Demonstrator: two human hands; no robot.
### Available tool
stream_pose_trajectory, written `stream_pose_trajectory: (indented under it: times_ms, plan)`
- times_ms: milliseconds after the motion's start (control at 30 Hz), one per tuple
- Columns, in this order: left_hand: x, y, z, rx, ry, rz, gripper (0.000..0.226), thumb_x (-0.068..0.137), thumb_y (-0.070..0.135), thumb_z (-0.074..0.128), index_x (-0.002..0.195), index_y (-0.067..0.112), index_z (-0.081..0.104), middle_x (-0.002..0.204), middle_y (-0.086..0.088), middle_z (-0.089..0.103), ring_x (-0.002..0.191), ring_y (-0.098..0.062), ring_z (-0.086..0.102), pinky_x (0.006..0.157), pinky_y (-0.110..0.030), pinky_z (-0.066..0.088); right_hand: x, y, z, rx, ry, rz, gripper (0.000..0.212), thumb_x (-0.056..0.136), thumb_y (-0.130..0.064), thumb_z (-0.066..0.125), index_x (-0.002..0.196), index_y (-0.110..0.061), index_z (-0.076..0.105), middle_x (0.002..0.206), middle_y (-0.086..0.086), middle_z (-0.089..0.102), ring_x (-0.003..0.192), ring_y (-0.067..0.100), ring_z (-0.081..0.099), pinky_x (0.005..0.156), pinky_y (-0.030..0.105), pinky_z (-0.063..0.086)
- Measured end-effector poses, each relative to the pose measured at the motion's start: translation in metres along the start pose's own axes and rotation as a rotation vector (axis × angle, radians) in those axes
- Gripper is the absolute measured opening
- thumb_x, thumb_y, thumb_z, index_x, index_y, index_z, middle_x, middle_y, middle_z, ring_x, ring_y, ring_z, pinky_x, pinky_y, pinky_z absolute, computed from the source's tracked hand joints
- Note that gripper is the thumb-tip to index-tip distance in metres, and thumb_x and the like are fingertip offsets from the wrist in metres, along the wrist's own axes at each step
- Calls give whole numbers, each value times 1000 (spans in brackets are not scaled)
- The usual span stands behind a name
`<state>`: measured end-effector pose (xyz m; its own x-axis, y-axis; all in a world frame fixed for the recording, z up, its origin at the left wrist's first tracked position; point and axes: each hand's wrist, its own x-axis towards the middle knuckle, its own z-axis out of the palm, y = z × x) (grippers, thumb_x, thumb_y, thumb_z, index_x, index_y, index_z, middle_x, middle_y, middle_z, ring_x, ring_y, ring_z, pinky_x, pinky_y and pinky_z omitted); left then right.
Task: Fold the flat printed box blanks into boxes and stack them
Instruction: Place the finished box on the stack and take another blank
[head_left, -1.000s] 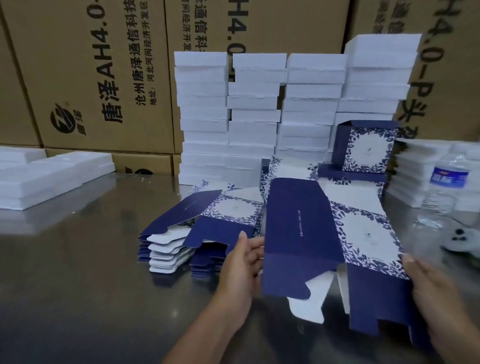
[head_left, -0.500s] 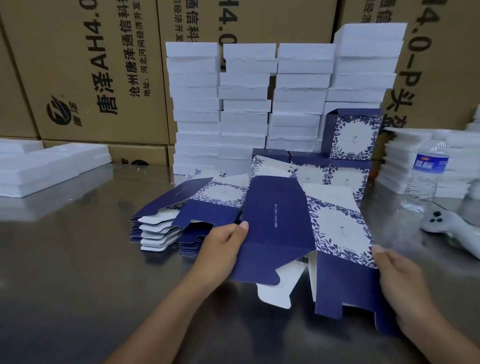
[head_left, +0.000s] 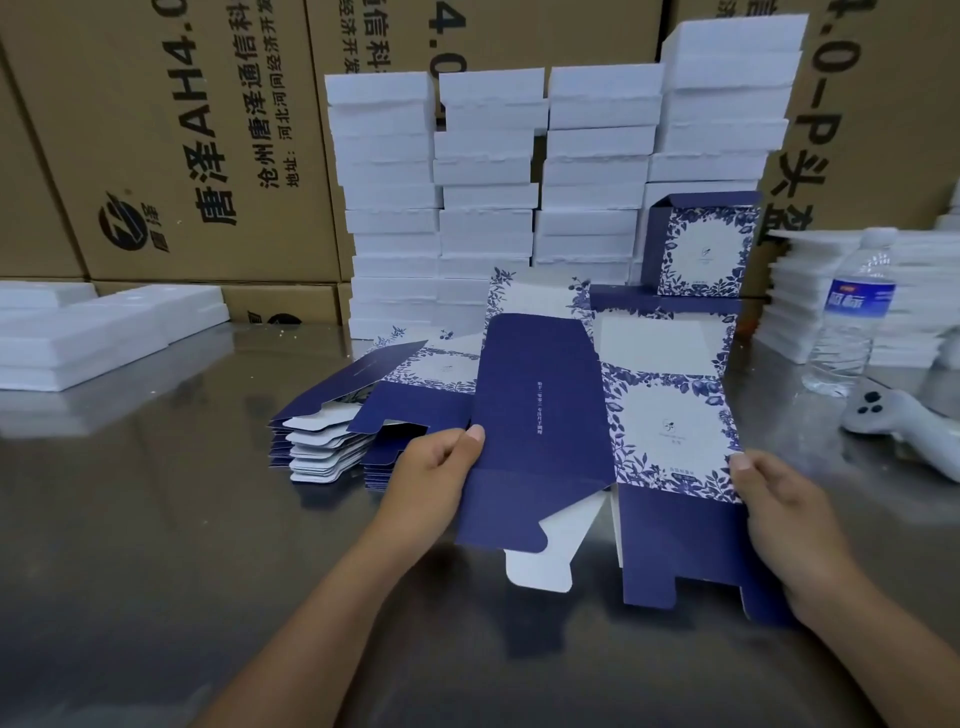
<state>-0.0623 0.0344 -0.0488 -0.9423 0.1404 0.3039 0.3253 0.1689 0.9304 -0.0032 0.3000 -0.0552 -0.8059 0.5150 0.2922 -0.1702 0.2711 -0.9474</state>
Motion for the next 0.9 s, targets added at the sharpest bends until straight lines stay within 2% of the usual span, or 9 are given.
stream_pose_trajectory:
  times_ms: [100, 200, 267, 467, 600, 667, 733, 833, 900]
  plan:
    - [0, -1, 0, -86, -17, -114, 47, 99, 40, 42, 84, 4, 69, 85, -6, 74, 77, -19, 68, 71, -28, 52, 1, 0, 1, 12, -11, -42, 20, 99, -15, 44, 91, -7, 61, 76, -12, 62, 62, -1, 53, 49, 7, 41]
    - [2, -4, -2, -40, -19, -138, 52, 99, 39, 40, 96, -7, 63, 92, -15, 72, 84, -28, 67, 83, -40, 52, 1, 1, 3, 24, -50, -67, 22, 98, -13, 45, 85, -9, 62, 75, -12, 64, 55, -8, 57, 48, 3, 40]
    - [3, -6, -2, 4, -3, -139, 51, 100, 37, 39, 96, -8, 62, 93, -13, 72, 87, -31, 67, 85, -41, 51, 2, 1, 3, 27, -64, -78, 24, 98, -12, 45, 82, -12, 61, 73, -13, 64, 52, -13, 56, 49, 3, 40]
    - [7, -9, -7, -26, 28, -188, 39, 101, 32, 40, 89, 13, 72, 91, -1, 75, 92, -24, 69, 92, -46, 51, 5, 5, 6, 77, -76, -60, 26, 96, -17, 49, 75, -13, 62, 68, -14, 65, 61, -4, 57, 53, 2, 39]
    - [6, -8, -7, -9, -11, -195, 42, 100, 35, 42, 91, 4, 69, 94, -9, 74, 96, -33, 68, 95, -54, 48, 7, 7, 2, 46, -86, -48, 29, 97, -22, 48, 78, -5, 60, 74, 5, 61, 63, 8, 51, 53, 10, 38]
    - [5, -8, -5, -36, -21, -209, 45, 99, 37, 44, 90, -1, 66, 93, -12, 73, 95, -36, 67, 94, -55, 47, 7, 6, 1, 53, -70, -35, 28, 97, -22, 48, 77, -5, 57, 76, 7, 59, 66, 14, 49, 56, 14, 39]
    - [5, -8, -5, -83, -5, -224, 46, 97, 40, 47, 82, 1, 67, 91, -14, 73, 89, -35, 68, 93, -55, 47, 7, 5, 1, 59, -56, -37, 28, 97, -21, 48, 74, -8, 56, 73, 5, 59, 61, 9, 50, 52, 12, 39]
    - [6, -7, -3, -177, 38, -228, 46, 97, 43, 45, 80, 9, 71, 92, -11, 74, 87, -28, 69, 86, -47, 51, 4, 4, 2, 64, -73, -25, 27, 97, -22, 49, 76, -7, 57, 70, 2, 62, 58, 7, 52, 57, 20, 42]
    - [7, -7, -4, -151, 111, -181, 49, 99, 40, 43, 81, 1, 65, 83, -7, 68, 77, -23, 63, 77, -38, 48, 2, 5, 3, 60, -98, -18, 26, 97, -22, 49, 77, -9, 59, 72, 1, 65, 64, 11, 54, 62, 25, 42]
